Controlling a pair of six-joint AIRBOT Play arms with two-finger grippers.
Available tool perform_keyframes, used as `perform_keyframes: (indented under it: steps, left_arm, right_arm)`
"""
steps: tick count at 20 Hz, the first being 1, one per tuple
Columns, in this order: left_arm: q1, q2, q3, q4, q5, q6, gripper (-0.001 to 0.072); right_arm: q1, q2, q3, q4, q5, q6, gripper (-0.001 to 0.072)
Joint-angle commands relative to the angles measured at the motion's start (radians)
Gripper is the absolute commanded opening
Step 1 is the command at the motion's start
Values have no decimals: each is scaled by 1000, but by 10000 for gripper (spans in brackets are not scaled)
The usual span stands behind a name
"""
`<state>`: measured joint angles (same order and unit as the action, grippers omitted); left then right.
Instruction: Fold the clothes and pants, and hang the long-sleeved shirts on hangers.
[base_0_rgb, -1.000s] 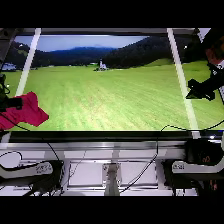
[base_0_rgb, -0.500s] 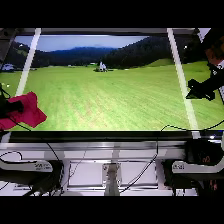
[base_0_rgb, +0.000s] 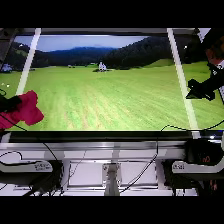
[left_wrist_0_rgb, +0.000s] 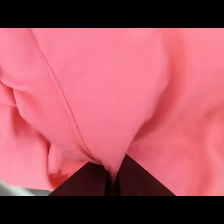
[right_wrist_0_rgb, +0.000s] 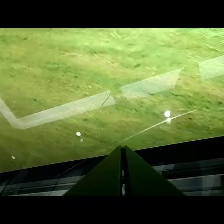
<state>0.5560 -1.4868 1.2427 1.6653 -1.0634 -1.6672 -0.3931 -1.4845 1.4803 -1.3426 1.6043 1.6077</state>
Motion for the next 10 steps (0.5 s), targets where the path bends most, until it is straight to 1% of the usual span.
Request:
perform_keyframes:
  steps: [1, 3, 4, 5, 6, 10]
  left_arm:
    - [-31, 97, 56, -372, -2, 137, 8]
    - [-83, 168, 83, -730, -5, 295, 7]
    - [-121, 198, 93, -867, -5, 333, 7]
    - [-174, 225, 105, -970, -5, 357, 7]
    - [-232, 246, 121, -1010, -5, 373, 7]
    - [-498, 279, 147, -980, -13, 374, 7]
  right_arm:
    - [1, 0, 1, 0, 0, 0, 9]
    - [1, 0, 1, 0, 0, 0, 9]
    - [1, 0, 1, 0, 0, 0, 9]
    - [1, 0, 1, 0, 0, 0, 9]
    - [1, 0, 1, 0, 0, 0, 9]
    - [1, 0, 1, 0, 0, 0, 9]
